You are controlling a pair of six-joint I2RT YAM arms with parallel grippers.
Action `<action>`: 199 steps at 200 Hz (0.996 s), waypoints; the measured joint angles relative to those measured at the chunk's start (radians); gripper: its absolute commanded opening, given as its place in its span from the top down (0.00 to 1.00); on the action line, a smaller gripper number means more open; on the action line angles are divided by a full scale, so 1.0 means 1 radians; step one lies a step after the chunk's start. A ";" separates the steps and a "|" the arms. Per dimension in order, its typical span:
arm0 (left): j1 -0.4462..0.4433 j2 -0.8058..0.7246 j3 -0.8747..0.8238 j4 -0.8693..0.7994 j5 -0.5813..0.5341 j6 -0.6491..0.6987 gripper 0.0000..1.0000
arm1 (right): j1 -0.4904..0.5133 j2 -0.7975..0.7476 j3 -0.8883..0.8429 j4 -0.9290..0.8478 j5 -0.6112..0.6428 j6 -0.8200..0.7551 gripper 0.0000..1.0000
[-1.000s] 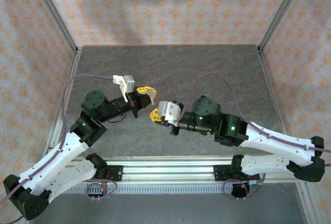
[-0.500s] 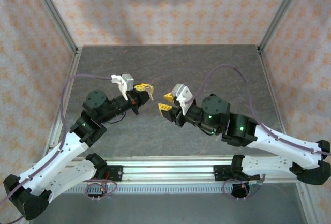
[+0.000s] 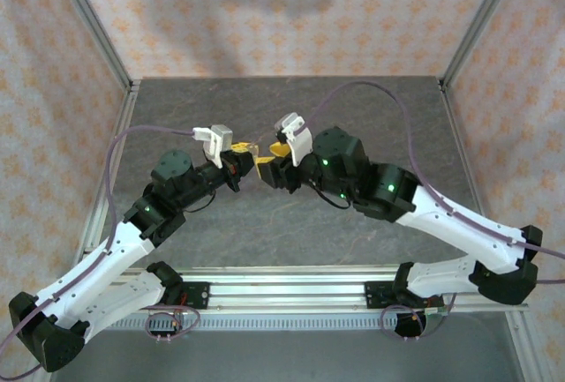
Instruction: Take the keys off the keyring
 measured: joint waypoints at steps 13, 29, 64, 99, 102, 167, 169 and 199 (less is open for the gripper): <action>0.000 0.000 0.002 -0.005 -0.002 0.000 1.00 | -0.023 0.020 0.003 -0.018 -0.036 0.025 0.57; 0.000 0.001 0.005 -0.010 -0.002 0.002 1.00 | -0.029 0.043 0.012 -0.042 -0.079 0.045 0.54; 0.000 0.001 0.011 -0.017 -0.002 0.003 1.00 | -0.029 0.074 0.027 -0.058 -0.144 0.062 0.53; 0.000 0.002 0.011 -0.019 -0.002 0.003 1.00 | -0.031 0.076 0.042 -0.063 -0.154 0.060 0.63; 0.000 0.002 0.011 -0.020 -0.002 0.003 1.00 | -0.031 0.077 0.044 -0.064 -0.153 0.058 0.64; 0.000 0.002 0.011 -0.020 -0.001 0.003 1.00 | -0.031 0.113 0.069 -0.079 -0.116 0.027 0.67; 0.000 0.002 0.011 -0.020 -0.001 0.003 1.00 | -0.031 0.114 0.069 -0.079 -0.114 0.025 0.68; 0.000 0.002 0.011 -0.020 -0.001 0.003 1.00 | -0.031 0.130 0.073 -0.085 -0.101 0.007 0.78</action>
